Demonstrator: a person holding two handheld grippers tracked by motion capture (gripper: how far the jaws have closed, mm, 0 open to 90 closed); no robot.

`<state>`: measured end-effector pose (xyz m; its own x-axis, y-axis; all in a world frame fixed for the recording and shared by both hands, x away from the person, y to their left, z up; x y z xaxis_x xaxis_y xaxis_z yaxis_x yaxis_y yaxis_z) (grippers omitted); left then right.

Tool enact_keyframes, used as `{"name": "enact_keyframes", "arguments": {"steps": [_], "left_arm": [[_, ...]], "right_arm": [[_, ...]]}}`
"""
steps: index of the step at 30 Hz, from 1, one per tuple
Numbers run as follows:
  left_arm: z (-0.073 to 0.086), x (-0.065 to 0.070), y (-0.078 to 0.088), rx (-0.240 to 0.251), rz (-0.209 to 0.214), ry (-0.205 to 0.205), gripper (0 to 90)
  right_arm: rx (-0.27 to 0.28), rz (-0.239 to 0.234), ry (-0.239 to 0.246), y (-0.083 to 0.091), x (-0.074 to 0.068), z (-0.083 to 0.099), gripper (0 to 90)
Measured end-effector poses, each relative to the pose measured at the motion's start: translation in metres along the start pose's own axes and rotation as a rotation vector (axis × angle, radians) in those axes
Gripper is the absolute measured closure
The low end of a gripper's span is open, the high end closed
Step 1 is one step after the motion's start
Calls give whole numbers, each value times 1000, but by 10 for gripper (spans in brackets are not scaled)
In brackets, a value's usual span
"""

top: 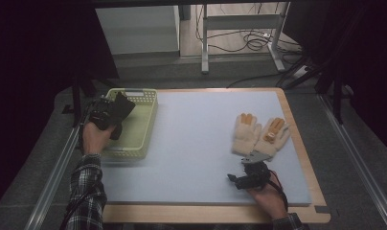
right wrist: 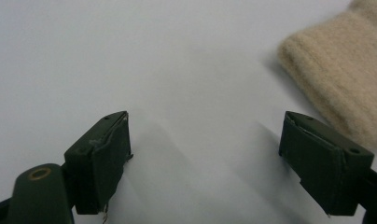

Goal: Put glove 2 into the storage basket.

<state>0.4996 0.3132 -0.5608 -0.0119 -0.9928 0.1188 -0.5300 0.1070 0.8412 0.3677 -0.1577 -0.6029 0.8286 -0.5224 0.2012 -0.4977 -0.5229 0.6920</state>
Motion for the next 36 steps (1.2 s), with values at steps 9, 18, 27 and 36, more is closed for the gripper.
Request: {"name": "enact_keyframes", "arguments": {"steps": [9,18,27,36], "left_arm": [[3,-9,-16,-89,-50,-9,448],[7,-12,-14,-95,-57,-4,139],[1,-5,9,-22,8,-24,28],[0,11,30,61,109,-37,20]], "right_arm": [[0,0,0,0,0,0,163],[1,-1,-1,0,0,0,163],[0,-1,0,0,0,0,163],[0,0,1,0,0,0,163]]}}
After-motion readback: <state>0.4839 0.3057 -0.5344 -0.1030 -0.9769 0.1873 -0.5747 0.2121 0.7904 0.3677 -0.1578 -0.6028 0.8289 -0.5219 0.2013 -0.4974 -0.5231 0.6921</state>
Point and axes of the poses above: each handheld gripper's, and its own axes: y roughly backward along the jaws, z roughly out of its underside, x roughly to its right, the point moved 10 cm from there along -y, roughly forward along the jaws, and after that the axes turned 13 degrees about y, right-handed, at the moved point
